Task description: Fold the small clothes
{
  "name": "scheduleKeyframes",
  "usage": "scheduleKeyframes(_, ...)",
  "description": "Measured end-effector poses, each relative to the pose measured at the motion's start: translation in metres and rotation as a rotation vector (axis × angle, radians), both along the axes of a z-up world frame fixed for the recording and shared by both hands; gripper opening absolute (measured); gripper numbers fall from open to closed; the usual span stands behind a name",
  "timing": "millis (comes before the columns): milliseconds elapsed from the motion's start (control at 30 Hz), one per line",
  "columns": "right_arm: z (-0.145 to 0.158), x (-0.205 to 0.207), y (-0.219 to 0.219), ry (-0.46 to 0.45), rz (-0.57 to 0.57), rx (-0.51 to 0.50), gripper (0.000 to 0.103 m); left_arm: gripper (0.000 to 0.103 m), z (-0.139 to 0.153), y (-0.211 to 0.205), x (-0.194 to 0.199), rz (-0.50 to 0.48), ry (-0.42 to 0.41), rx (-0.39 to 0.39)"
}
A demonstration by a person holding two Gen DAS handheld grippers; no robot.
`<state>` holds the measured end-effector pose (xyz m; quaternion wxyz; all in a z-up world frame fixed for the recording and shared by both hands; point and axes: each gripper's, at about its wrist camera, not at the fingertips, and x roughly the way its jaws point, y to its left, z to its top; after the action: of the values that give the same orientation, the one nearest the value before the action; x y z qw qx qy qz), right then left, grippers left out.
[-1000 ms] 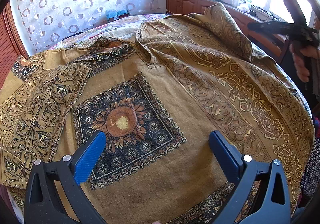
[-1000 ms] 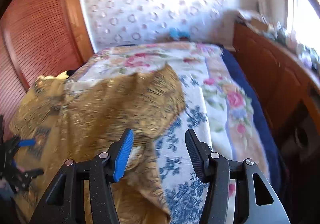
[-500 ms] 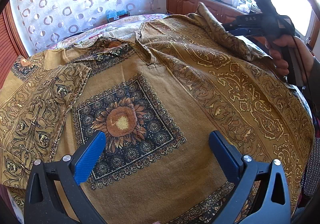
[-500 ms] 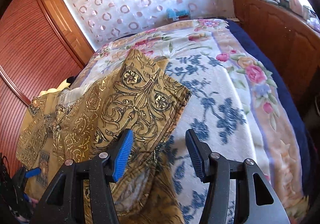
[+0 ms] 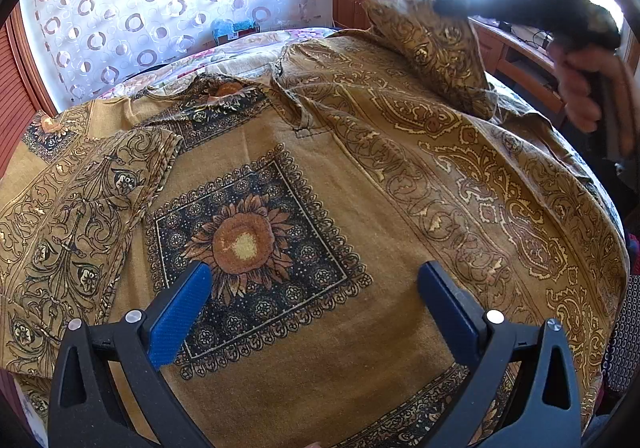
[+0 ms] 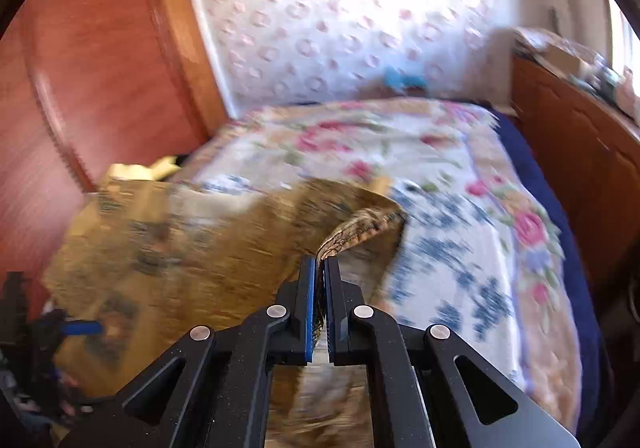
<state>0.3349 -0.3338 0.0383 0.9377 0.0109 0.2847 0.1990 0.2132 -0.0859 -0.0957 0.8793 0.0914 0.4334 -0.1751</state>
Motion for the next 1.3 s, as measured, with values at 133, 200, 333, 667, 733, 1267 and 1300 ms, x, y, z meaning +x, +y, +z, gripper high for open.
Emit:
scheduleKeyframes(133,0.016,-0.025,0.02,-0.013,0.162,0.04,0.018,0.103,0.0,0.0,0.0,0.0,0.0,0.0)
scheduleKeyframes(200,0.019,-0.033,0.028,-0.013,0.171,-0.001,0.046,0.103,0.0,0.0,0.0,0.0,0.0,0.0)
scheduleKeyframes(333,0.013,-0.043,0.021,-0.014,0.165,-0.019,0.049,0.103,0.0,0.0,0.0,0.0,0.0,0.0)
scheduleKeyframes(667,-0.035,-0.043,0.016,0.095,0.096,-0.137,0.05,0.103,0.0,-0.001,0.0,0.001,0.0,0.0)
scheduleKeyframes(733,-0.045,-0.045,0.022,0.123,0.094,-0.169,0.05,0.103,0.0,-0.001,0.0,0.001,0.0,0.0)
scheduleKeyframes(1267,-0.063,-0.076,0.022,0.096,0.071,-0.236,0.055,0.103,0.017,0.024,-0.003,0.014,0.007,-0.007)
scheduleKeyframes(1300,-0.066,-0.077,0.025,0.092,0.073,-0.248,0.057,0.103,0.025,0.032,-0.005,0.016,-0.017,-0.026)
